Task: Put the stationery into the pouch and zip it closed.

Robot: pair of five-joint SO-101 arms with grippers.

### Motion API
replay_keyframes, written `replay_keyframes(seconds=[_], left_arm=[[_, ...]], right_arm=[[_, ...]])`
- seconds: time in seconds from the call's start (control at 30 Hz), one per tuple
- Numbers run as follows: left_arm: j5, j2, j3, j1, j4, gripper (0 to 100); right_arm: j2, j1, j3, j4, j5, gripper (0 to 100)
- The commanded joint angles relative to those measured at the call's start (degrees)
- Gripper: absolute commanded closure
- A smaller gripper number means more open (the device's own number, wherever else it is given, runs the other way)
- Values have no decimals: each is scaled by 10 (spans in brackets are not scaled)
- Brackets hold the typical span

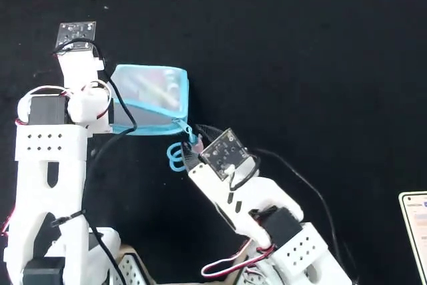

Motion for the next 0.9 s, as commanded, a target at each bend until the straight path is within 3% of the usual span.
replay_keyframes(seconds=[0.0, 0.2, 0.87], left_arm=[[1, 10, 5, -2, -2, 970], [1, 10, 5, -2, -2, 970], [2, 12, 5, -2, -2, 970]], right_arm=[[-11, 11, -29, -9, 6, 872], [-11, 11, 8, -64, 6, 872], [-10, 13, -13, -18, 6, 872]])
